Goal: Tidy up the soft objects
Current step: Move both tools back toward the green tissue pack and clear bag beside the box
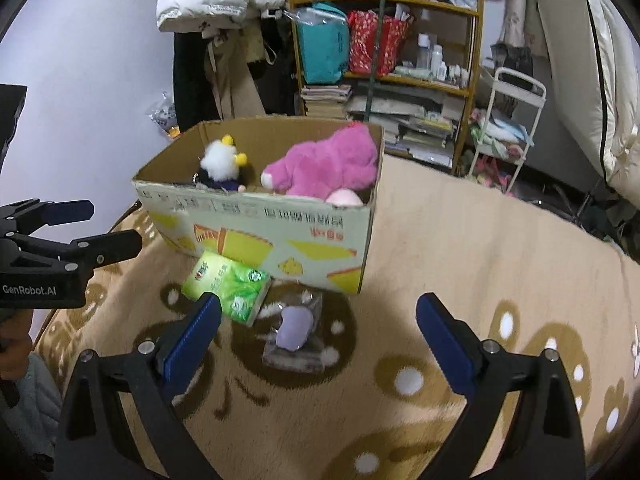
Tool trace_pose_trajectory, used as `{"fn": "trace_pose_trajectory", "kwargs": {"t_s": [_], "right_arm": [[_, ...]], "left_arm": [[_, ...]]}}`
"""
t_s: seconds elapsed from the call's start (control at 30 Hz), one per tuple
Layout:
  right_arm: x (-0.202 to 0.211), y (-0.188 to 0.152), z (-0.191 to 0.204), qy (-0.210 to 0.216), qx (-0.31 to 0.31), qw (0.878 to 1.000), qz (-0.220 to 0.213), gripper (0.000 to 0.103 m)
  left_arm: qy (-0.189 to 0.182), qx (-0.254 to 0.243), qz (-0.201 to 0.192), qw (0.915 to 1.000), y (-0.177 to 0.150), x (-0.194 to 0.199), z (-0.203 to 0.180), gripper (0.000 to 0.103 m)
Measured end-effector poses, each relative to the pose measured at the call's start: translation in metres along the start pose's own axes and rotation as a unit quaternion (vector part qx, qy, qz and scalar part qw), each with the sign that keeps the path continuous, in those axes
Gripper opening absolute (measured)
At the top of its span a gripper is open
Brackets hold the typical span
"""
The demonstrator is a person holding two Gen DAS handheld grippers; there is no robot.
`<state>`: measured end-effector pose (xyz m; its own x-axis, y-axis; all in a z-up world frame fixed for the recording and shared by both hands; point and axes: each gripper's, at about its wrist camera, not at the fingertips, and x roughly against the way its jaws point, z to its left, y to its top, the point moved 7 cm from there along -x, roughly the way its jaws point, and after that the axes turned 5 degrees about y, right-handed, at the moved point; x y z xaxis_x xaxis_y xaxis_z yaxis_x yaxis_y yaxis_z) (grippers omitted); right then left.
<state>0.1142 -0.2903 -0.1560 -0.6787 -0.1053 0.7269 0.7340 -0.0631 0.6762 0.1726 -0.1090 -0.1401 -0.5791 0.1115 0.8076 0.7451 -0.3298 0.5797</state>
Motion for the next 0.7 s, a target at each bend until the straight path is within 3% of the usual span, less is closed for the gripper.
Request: {"fn": "trace_pose_trajectory", "kwargs": {"t_s": [0.7], "right_arm": [[-0.042, -0.022, -0.011, -0.003, -0.035, 0.996, 0.082, 0.102]], "left_arm": [[-0.011, -0.030, 0.037, 0.9988, -0.007, -0.050, -0.033, 0.095]]}}
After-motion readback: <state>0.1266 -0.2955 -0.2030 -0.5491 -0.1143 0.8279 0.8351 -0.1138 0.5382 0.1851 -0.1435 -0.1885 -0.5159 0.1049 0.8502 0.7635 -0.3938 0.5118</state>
